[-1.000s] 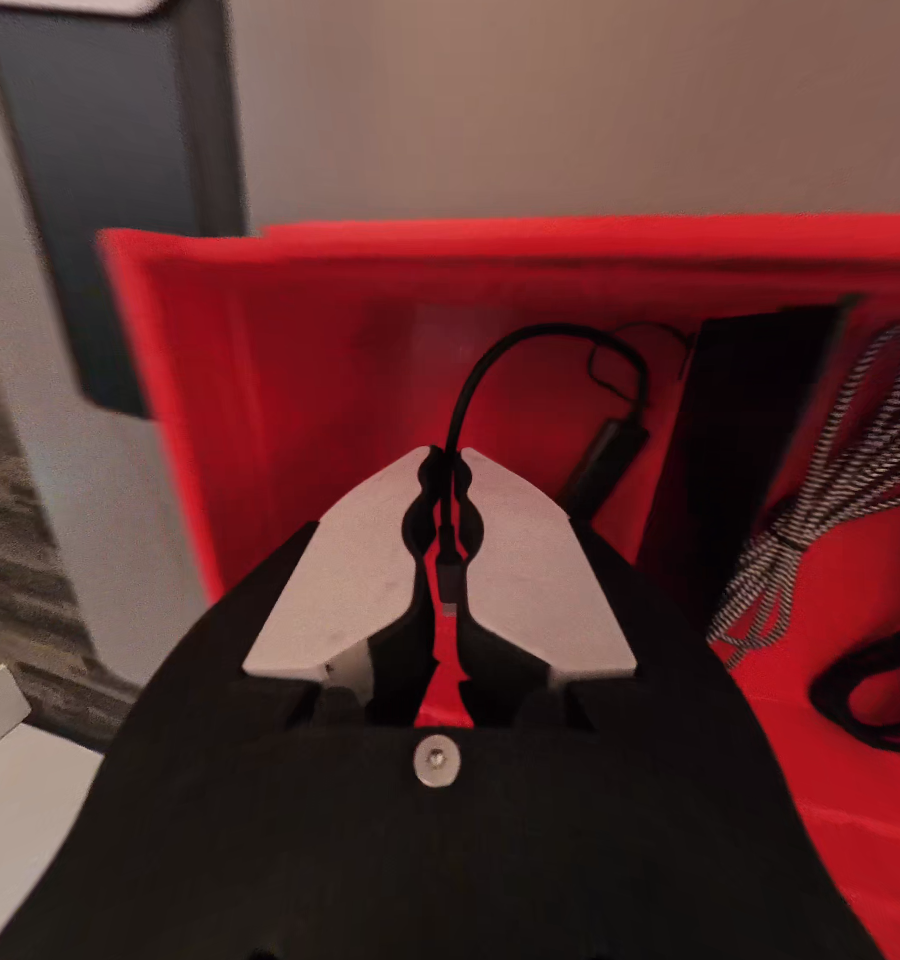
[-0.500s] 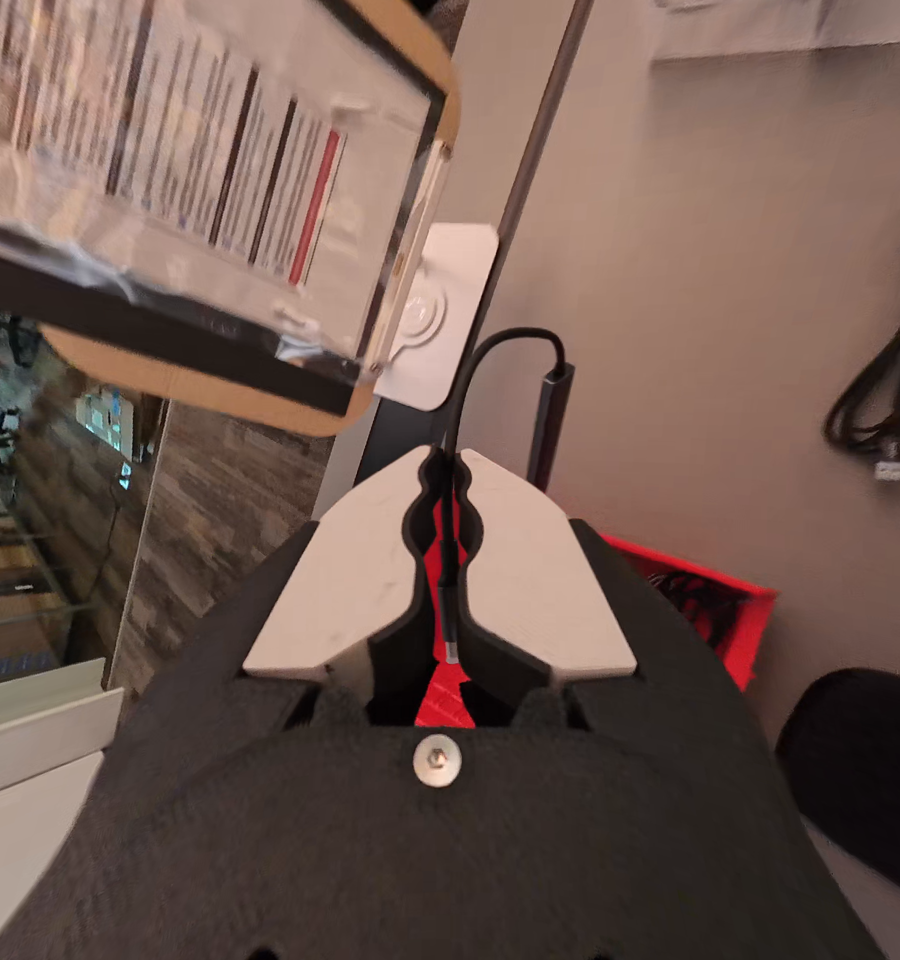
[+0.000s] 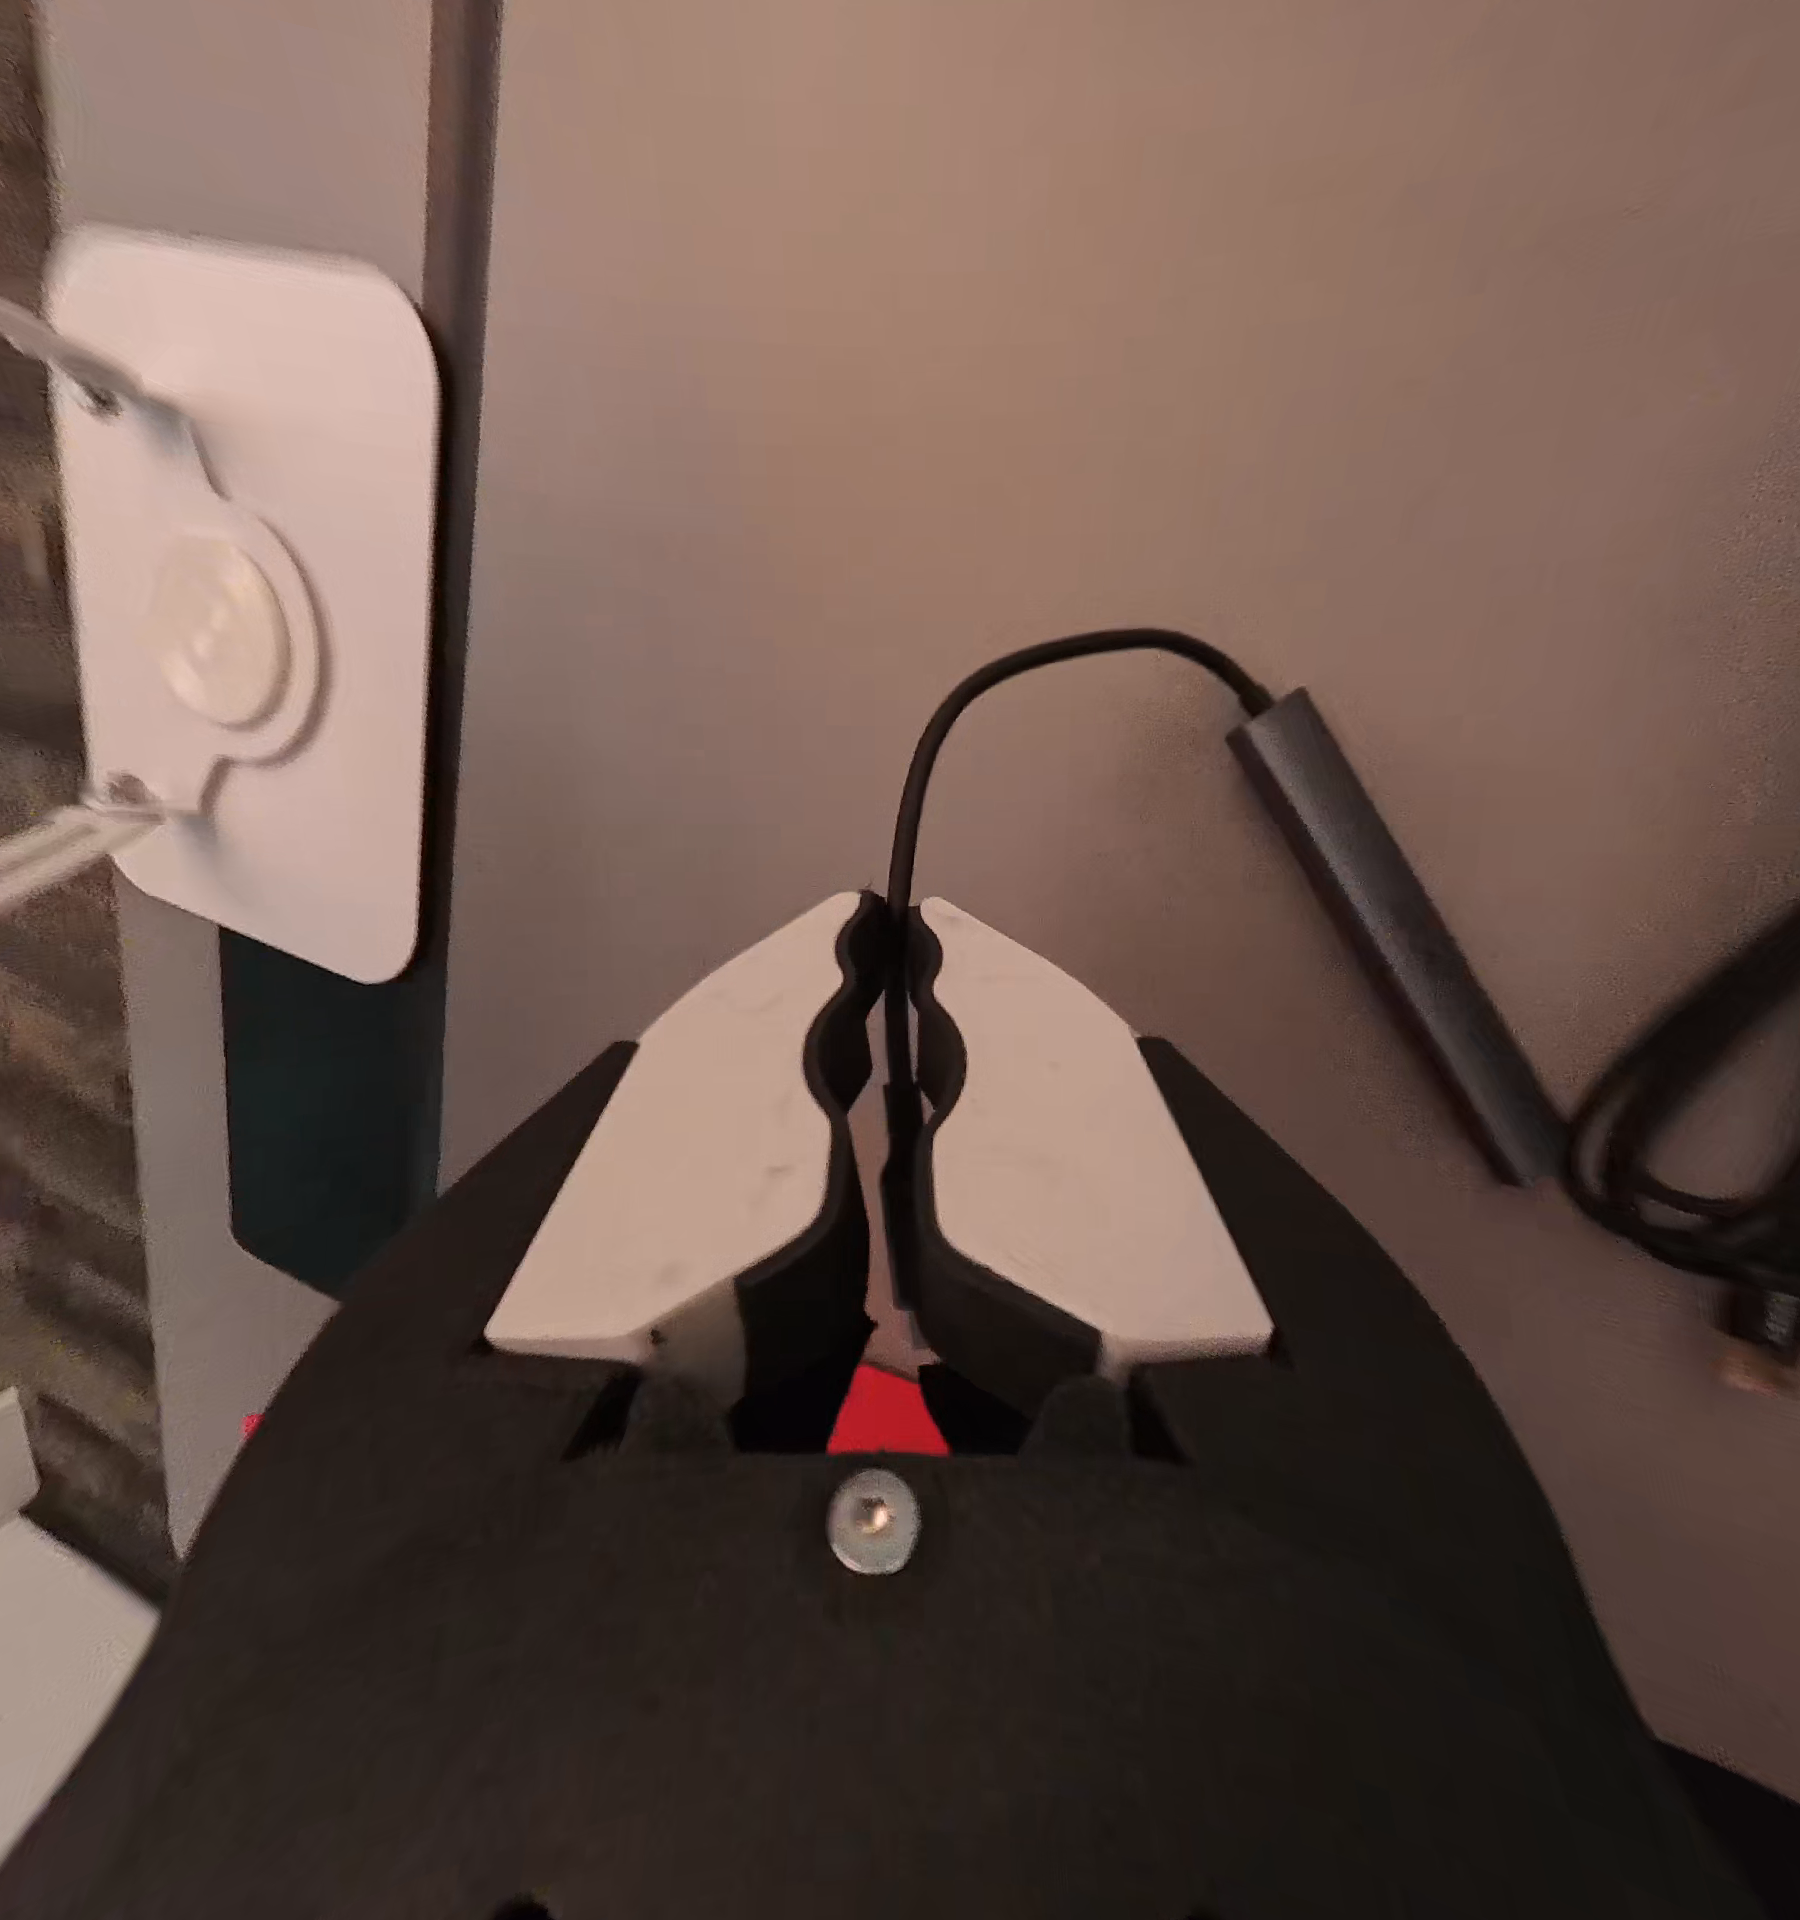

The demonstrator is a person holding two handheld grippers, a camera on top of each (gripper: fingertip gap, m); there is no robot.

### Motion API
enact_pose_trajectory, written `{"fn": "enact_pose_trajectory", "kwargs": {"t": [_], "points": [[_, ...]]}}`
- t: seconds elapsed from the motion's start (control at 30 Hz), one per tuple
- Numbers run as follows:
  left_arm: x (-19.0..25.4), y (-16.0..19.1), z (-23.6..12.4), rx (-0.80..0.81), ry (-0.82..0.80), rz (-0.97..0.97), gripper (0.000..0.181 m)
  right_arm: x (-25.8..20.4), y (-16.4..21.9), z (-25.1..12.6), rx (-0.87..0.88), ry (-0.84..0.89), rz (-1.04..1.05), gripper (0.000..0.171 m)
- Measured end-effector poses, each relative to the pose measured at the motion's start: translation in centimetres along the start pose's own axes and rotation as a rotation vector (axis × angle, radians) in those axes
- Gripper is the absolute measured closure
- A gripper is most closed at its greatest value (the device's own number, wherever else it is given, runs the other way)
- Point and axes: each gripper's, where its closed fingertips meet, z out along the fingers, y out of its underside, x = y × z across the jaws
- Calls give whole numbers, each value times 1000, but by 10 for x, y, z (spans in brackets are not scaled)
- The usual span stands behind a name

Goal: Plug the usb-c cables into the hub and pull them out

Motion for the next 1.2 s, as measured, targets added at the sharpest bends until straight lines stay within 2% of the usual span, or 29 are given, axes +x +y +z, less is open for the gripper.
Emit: {"fn": "enact_pose_trajectory", "kwargs": {"t": [0.13, 0.23, 0.37, 0.5, 0.53, 0.6, 0.67, 0.73, 0.83, 0.9, 1.0, 1.03, 1.1, 1.2], "points": [[-13, 30, 43, -139, -23, -38, 178, -3, 7, 10, -28, -28, -1, 108], [-24, 37, 52, -126, -30, -144, 177, -4, 10, 14, -45, -43, -10, 108], [-19, 23, 32, 43, 76, -347, 140, -5, 9, 12, -34, -53, -12, 108], [-16, 17, -17, 254, 57, -468, 112, -9, 2, 8, -6, -67, -11, 108], [-7, 18, -32, 312, 53, -485, 112, -11, 1, 8, -3, -69, -16, 108], [24, 23, -58, 410, 76, -513, 124, -14, -1, 8, 2, -76, -30, 108], [70, 37, -70, 415, 126, -528, 127, -19, -3, 11, 3, -88, -43, 108], [117, 59, -68, 360, 148, -531, 127, -25, -3, 15, 1, -106, -50, 108], [177, 76, -61, 342, 169, -521, 146, -35, -1, 26, -22, -131, -65, 108], [206, 85, -50, 297, 215, -533, 145, -44, 3, 34, -47, -147, -90, 108], [218, 98, -28, 231, 260, -612, 141, -61, 5, 46, -67, -178, -140, 108], [216, 94, -27, 270, 281, -646, 147, -67, 5, 48, -72, -188, -162, 108], [215, 84, -31, 345, 373, -714, 147, -78, 7, 53, -82, -199, -218, 108], [217, 80, -27, 353, 506, -793, 147, -88, 10, 58, -99, -196, -308, 108]]}}
